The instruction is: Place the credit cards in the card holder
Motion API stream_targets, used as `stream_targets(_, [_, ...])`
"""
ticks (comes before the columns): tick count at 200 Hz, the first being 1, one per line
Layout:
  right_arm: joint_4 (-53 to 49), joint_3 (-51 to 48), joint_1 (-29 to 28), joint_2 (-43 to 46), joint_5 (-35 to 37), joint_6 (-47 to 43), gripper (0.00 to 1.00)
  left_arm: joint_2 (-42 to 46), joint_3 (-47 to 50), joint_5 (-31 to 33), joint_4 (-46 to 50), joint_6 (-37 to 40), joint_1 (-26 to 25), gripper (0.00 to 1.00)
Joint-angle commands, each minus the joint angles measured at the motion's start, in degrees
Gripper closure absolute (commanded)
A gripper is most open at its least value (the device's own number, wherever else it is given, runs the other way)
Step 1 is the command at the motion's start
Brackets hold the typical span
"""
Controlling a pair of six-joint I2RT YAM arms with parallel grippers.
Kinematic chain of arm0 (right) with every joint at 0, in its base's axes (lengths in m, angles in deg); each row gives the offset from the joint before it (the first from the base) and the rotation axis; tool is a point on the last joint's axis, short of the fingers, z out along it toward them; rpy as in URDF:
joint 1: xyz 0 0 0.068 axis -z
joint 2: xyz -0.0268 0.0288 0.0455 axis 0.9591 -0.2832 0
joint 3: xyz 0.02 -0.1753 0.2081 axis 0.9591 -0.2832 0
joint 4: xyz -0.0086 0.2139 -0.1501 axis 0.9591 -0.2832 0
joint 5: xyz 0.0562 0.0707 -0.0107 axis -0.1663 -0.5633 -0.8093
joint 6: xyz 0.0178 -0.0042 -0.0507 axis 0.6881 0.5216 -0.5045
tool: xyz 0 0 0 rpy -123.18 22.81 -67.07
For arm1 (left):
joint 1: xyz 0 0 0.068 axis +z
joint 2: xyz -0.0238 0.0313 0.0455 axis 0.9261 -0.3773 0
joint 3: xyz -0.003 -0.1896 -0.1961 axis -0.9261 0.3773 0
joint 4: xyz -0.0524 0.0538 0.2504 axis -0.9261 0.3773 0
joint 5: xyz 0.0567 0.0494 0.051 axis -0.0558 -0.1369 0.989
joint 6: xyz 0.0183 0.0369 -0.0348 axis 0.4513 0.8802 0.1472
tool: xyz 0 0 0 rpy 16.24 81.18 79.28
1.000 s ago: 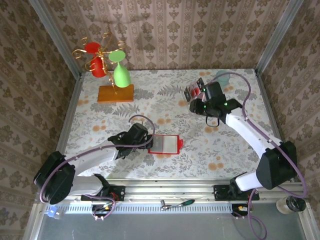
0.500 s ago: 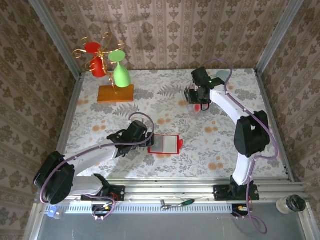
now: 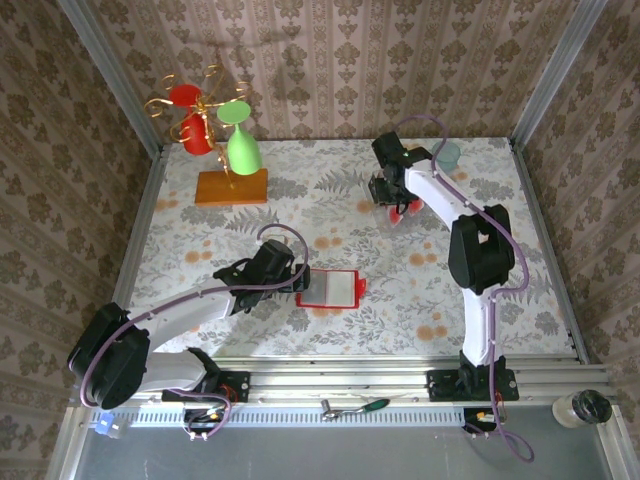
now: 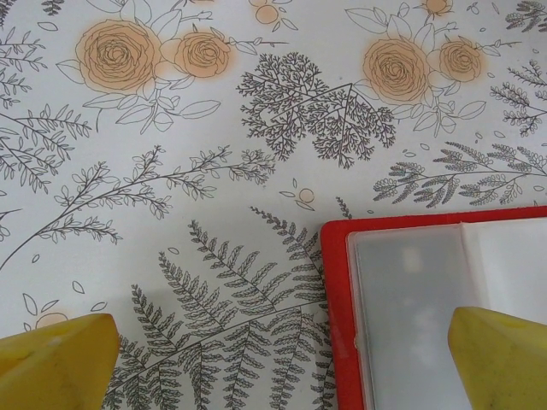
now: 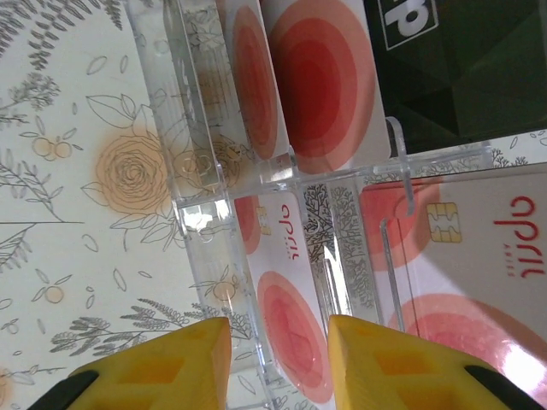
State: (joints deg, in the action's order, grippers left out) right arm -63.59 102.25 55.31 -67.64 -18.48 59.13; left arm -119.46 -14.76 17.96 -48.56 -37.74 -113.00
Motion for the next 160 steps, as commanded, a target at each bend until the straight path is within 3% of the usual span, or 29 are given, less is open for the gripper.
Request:
stream_targets(1, [-3.0, 1.9, 0.32, -1.86, 2.85, -1.18, 0.64, 0.38, 0.38, -0.56, -0.65, -0.13, 0.56, 0.0])
stream_targets(42, [-3.02, 1.75, 0.51, -3.6, 3.42, -1.49, 0.65, 0.56, 0.68, -0.65, -0.7, -0.31, 0.59, 0.0])
stream_targets(110, [-2.39, 1.74, 0.79, -3.5, 0.81, -1.02, 0.8, 0.73, 0.87, -0.33, -0.47, -0.49, 0.6, 0.0])
stream_targets(160, [-2.03, 1.75, 1.82, -3.12, -2.05, -0.39, 0.84, 0.82, 0.87, -0.25, -0.4, -0.58, 0.56, 0.0])
